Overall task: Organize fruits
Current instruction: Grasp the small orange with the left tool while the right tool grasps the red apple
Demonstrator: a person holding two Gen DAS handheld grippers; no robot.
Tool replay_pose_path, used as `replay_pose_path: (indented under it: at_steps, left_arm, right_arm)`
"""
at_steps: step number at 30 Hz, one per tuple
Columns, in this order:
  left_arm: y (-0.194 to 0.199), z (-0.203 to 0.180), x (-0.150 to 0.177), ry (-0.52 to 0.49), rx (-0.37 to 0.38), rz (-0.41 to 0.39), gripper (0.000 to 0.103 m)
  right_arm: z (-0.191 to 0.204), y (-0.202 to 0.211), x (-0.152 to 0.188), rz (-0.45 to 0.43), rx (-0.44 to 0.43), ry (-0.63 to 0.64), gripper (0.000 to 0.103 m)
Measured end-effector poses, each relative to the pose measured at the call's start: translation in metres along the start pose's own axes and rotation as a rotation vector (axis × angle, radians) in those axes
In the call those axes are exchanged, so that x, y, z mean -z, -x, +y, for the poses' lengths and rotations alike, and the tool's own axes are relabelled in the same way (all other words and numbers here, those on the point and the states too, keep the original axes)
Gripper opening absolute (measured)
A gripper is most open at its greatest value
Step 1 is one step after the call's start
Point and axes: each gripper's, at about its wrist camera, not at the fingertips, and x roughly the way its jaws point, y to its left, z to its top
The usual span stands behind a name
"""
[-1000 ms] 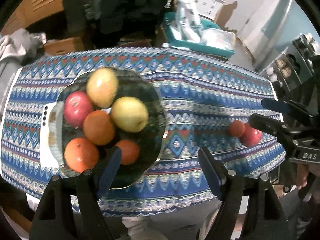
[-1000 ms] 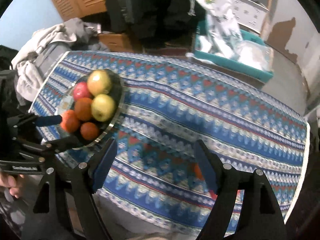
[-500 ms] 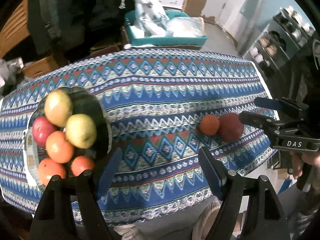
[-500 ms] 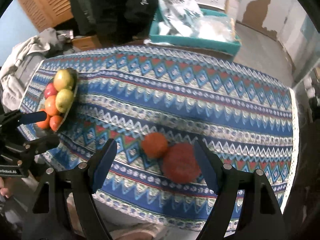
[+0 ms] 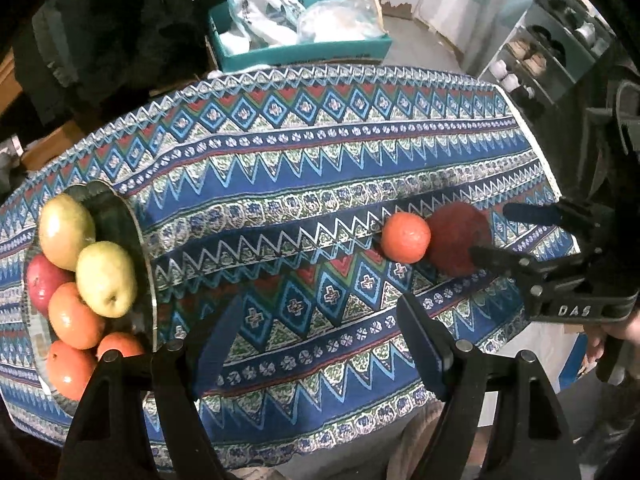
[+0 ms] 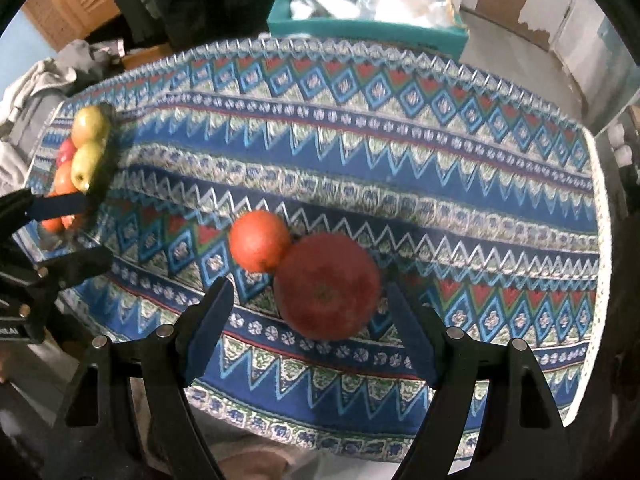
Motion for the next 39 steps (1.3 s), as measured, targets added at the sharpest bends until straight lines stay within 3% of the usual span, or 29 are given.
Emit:
replay_pose_path:
  at_steps: [12, 18, 21, 39]
  left_arm:
    - [-0.029, -0.004, -0.01, 0.007, 0.014, 0.032, 0.08]
    - [-0.035, -0.009, -0.018, 0.018, 0.029, 0.036, 0.08]
    - [-0.039, -0.014, -0.023, 0.021, 0.039, 0.035, 0.08]
    - [-0.078, -0.063, -0.052, 0.022, 0.068, 0.046, 0.08]
  right_arm:
    - [-0.008, -0.042, 0.004, 0.058, -0.003, 0.004, 0.079]
    - [-0.015, -0.057, 0.006, 0.049, -0.057, -0.025, 0.077]
    - [-0.023, -0.056, 0.007, 0.036, -0.083, -0.056, 0.076]
    - [-0.096, -0.013, 0.02, -0.06, 0.031, -0.215, 0.075]
